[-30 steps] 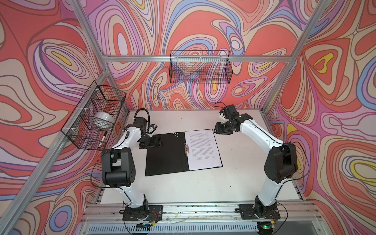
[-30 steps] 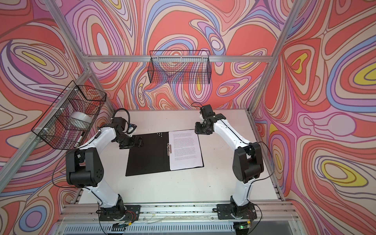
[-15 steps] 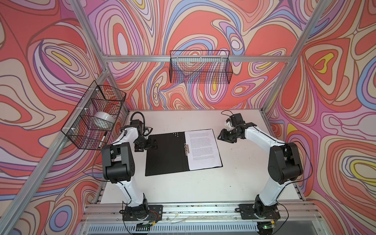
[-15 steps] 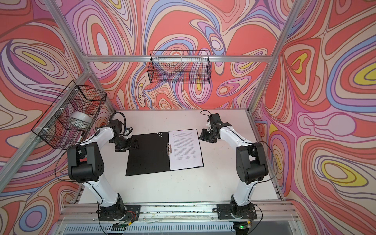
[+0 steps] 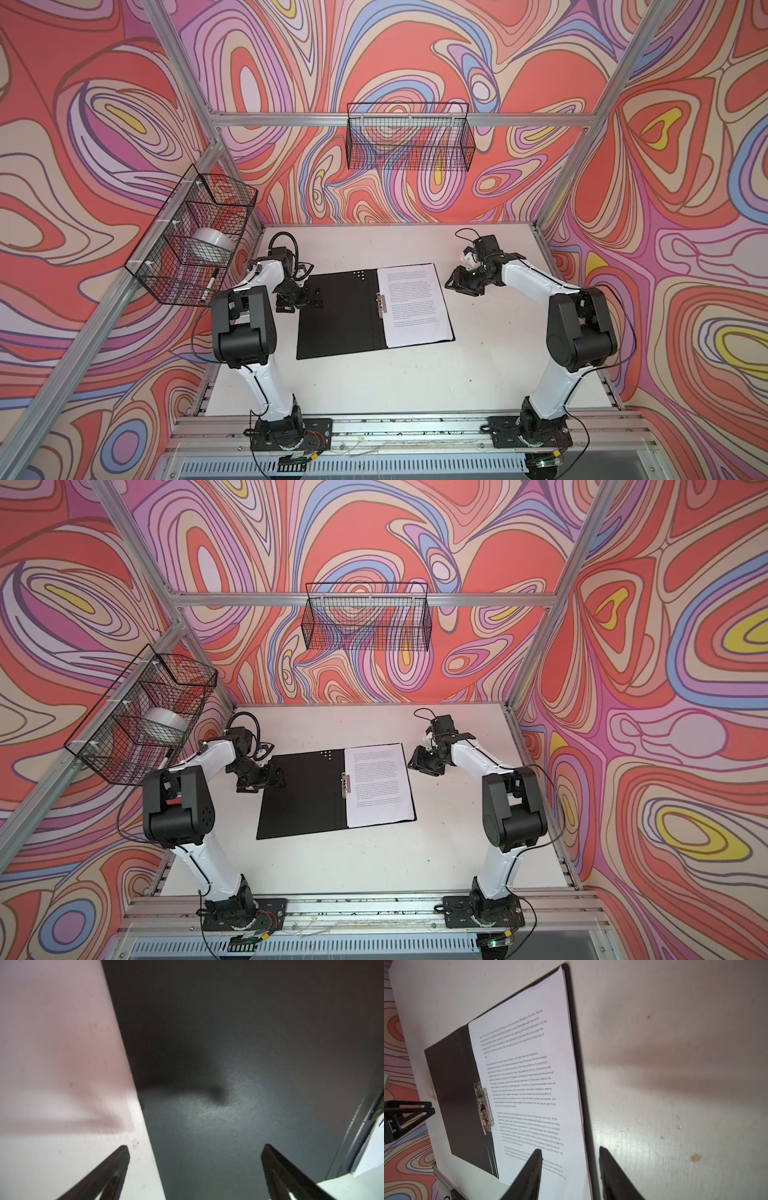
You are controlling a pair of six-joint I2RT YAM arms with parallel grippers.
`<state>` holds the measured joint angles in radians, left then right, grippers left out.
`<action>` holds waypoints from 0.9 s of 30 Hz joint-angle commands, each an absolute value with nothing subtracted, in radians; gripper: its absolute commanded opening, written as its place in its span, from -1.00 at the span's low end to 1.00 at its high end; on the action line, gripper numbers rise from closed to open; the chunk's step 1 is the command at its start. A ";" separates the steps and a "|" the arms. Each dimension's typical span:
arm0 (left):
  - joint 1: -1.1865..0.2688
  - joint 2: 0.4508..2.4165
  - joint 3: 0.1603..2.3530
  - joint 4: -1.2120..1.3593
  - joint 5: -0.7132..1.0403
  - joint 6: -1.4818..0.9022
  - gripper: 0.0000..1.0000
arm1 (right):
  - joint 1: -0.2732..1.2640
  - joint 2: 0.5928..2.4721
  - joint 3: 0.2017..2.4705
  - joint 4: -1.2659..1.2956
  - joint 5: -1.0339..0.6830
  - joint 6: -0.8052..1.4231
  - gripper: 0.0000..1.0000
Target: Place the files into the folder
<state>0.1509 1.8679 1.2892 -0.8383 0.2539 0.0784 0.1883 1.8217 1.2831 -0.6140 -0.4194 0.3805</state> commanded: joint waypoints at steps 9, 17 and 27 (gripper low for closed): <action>0.156 1.905 1.296 -0.882 0.256 0.122 1.00 | 0.183 1.866 1.282 -0.646 -0.434 0.347 -0.05; 0.156 1.925 1.303 -0.891 0.250 0.130 1.00 | 0.183 1.893 1.283 -0.654 -0.440 0.342 -0.05; 0.156 1.947 1.315 -0.904 0.248 0.126 1.00 | 0.183 1.896 1.284 -0.636 -0.423 0.350 -0.05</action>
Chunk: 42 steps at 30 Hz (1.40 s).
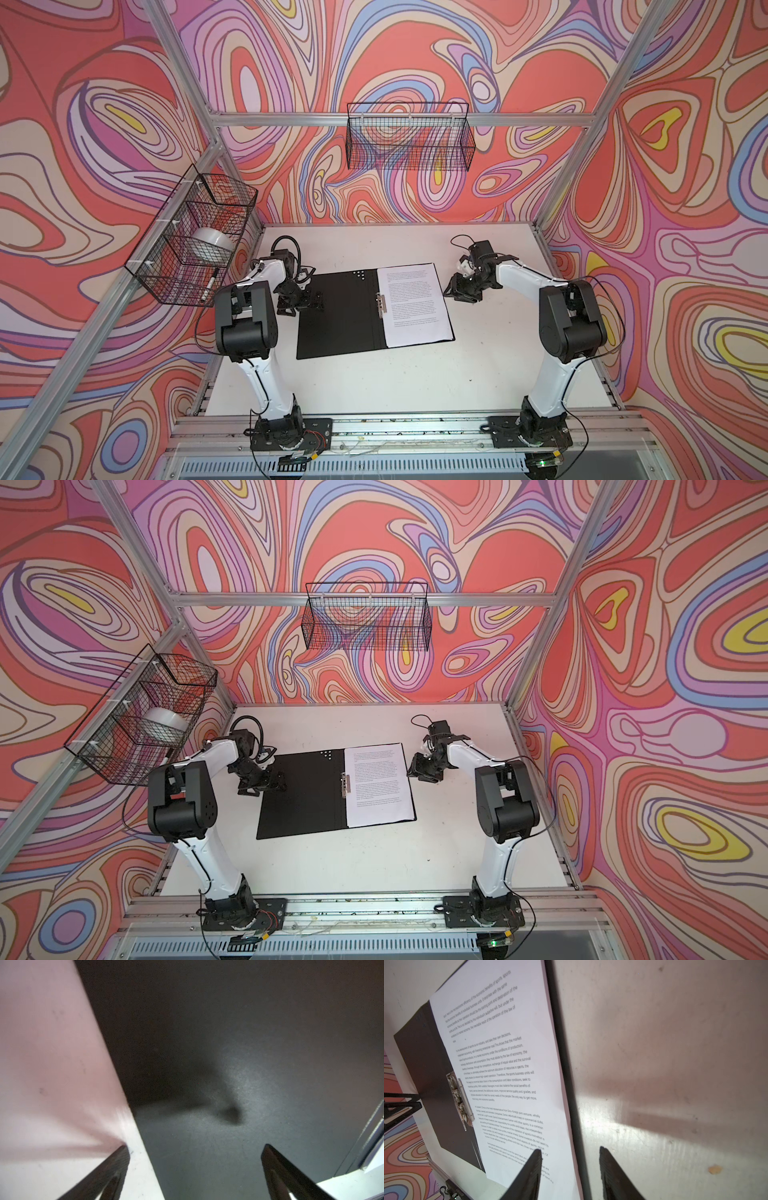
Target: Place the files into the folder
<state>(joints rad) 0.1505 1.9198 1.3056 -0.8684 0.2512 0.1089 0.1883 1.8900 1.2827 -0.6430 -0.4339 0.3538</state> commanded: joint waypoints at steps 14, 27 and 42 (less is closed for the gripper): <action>0.156 2.014 1.363 -0.956 0.365 0.147 1.00 | 0.183 1.924 1.246 -0.623 -0.406 0.359 -0.04; 0.131 2.037 1.392 -0.957 0.409 0.144 1.00 | 0.183 1.940 1.233 -0.608 -0.408 0.363 -0.01; 0.123 2.050 1.417 -0.959 0.440 0.141 1.00 | 0.183 1.956 1.216 -0.604 -0.469 0.370 0.01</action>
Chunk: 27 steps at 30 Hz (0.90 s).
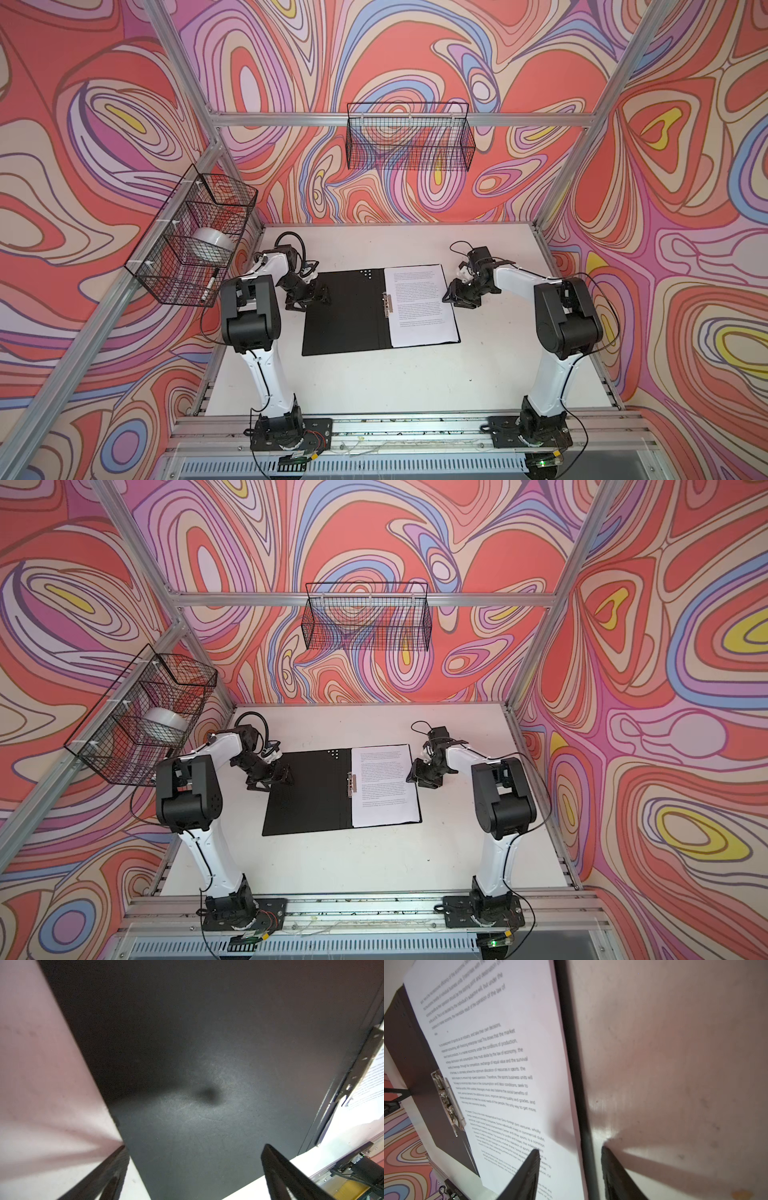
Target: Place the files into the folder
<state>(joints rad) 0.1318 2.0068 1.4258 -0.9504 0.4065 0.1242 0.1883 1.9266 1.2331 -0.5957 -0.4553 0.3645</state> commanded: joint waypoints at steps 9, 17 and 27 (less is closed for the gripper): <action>0.123 2.034 1.413 -0.954 0.513 0.137 1.00 | 0.183 1.994 1.233 -0.627 -0.479 0.367 0.03; 0.123 2.004 1.426 -0.975 0.624 0.123 0.99 | 0.183 2.018 1.249 -0.655 -0.479 0.356 0.03; 0.122 1.950 1.451 -1.022 0.715 0.130 1.00 | 0.183 2.036 1.255 -0.666 -0.480 0.354 0.03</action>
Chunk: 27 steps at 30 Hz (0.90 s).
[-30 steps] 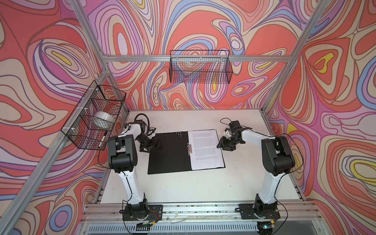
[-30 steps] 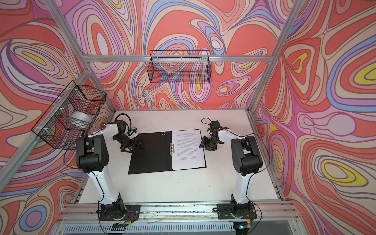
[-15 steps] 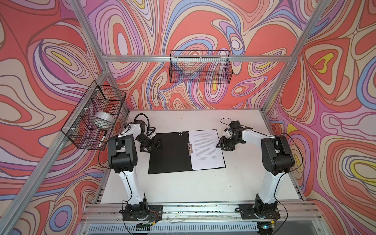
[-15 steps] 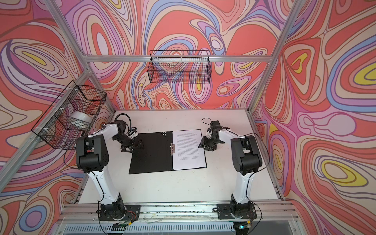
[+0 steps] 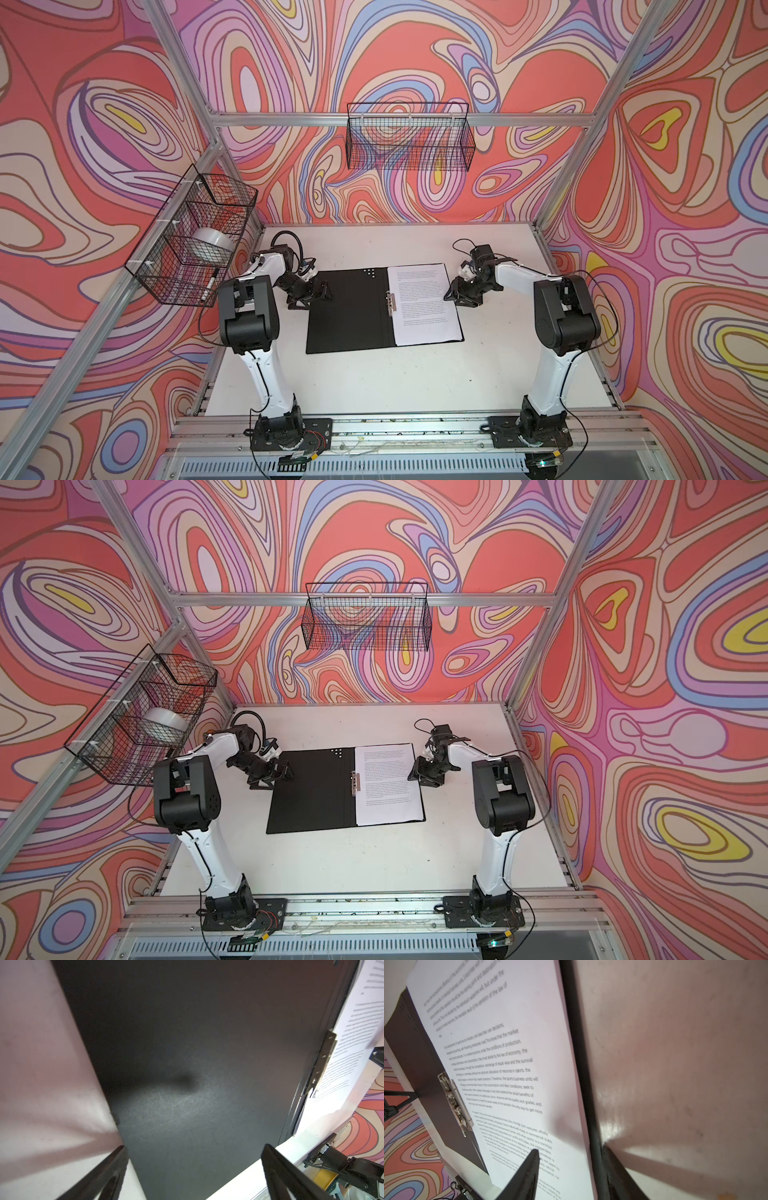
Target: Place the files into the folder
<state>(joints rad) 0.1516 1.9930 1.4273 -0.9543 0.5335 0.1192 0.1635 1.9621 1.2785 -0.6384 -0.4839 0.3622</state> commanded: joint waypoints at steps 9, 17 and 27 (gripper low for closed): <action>0.123 1.919 1.456 -1.045 0.766 0.130 1.00 | 0.183 2.048 1.276 -0.686 -0.479 0.344 0.03; 0.123 1.876 1.473 -1.079 0.814 0.154 1.00 | 0.183 2.057 1.284 -0.691 -0.486 0.341 0.03; 0.123 1.841 1.486 -1.100 0.860 0.157 1.00 | 0.184 2.062 1.291 -0.691 -0.489 0.339 0.03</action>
